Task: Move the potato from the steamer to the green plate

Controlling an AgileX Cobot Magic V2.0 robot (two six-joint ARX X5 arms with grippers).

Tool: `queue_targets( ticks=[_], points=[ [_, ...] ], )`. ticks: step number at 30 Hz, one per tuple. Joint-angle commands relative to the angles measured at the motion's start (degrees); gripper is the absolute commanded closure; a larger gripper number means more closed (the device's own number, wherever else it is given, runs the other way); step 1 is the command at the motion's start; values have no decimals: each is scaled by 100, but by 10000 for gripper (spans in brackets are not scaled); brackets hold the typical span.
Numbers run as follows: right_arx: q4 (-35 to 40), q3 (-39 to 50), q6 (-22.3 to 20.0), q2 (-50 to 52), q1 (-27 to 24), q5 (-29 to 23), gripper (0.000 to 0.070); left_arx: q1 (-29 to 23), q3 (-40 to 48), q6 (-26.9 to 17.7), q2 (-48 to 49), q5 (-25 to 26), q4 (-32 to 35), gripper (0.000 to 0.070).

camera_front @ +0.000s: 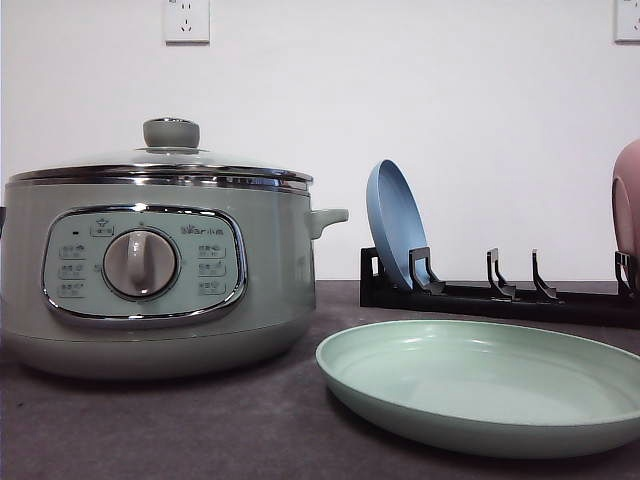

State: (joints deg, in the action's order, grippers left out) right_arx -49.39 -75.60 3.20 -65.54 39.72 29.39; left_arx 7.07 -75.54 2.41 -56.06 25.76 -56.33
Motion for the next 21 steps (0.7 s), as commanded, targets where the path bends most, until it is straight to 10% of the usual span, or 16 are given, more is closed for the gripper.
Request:
queue_targets(
  ticks=[1,21],
  points=[
    [-20,-100,-93,-66,48,16,289,110,-505,-79,-363,-162,-119,99],
    [-203,-100,-220,-66,48,-4,289,1462,-2267,-253,-3182,-1794,-744,104]
  ],
)
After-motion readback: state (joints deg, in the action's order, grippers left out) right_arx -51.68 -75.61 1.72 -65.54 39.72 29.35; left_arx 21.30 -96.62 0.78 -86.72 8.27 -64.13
